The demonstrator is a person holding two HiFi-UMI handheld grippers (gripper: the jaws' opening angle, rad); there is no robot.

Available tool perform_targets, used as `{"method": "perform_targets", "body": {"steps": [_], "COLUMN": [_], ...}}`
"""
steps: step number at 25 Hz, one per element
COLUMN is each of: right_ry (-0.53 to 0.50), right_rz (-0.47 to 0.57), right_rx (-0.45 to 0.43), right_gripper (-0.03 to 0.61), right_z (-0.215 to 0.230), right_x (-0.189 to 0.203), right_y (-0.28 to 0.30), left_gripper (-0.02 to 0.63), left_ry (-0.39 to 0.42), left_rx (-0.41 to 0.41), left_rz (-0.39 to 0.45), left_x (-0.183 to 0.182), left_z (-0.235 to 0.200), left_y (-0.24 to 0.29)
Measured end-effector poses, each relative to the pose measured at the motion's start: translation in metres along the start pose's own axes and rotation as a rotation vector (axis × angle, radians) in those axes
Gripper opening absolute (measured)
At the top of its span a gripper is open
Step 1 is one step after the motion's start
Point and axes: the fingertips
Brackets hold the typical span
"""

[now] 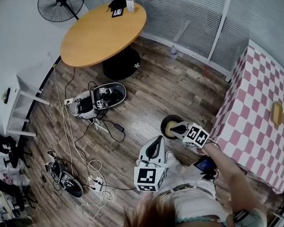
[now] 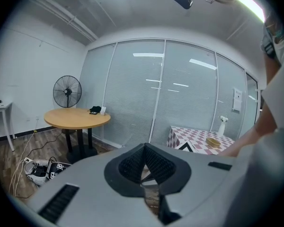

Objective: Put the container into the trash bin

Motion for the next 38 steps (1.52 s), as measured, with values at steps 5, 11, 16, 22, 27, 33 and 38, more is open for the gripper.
{"method": "perform_targets", "body": {"steps": [5, 11, 16, 22, 27, 33, 38], "right_ry": [-0.058, -0.099, -0.109, -0.114, -0.117, -0.118, -0.132], "right_rz": [0.152, 0.322, 0.445, 0.519, 0.576, 0.607, 0.607], "right_rx": [-0.019, -0.005, 0.070, 0.153, 0.201, 0.232, 0.238], "right_gripper": [-0.006, -0.006, -0.006, -0.006, -0.006, -0.006, -0.006], "right_z": [-0.035, -0.071, -0.086, -0.095, -0.096, -0.096, -0.099], "right_x": [-0.053, -0.100, -0.134, -0.161, -0.175, -0.184, -0.187], "right_y": [-0.037, -0.081, -0.115, -0.149, -0.171, -0.185, -0.189], "left_gripper": [0.006, 0.006, 0.006, 0.006, 0.006, 0.006, 0.006], "left_ry": [0.018, 0.040, 0.075, 0.084, 0.103, 0.111, 0.112], "left_rx": [0.022, 0.044, 0.064, 0.067, 0.070, 0.089, 0.100], "left_rz": [0.016, 0.051, 0.073, 0.128, 0.173, 0.207, 0.209], "left_x": [-0.006, -0.022, -0.033, -0.050, -0.069, -0.082, -0.083], "left_z": [0.010, 0.019, 0.025, 0.027, 0.029, 0.036, 0.038], "left_y": [-0.001, -0.003, -0.006, -0.010, -0.007, -0.003, -0.002]}}
Point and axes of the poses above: the fingertips, and each gripper's own axes: y forward along the fingers, z to its right, x out of its underside, and after that the axes turned 8 degrees about y, right-handed
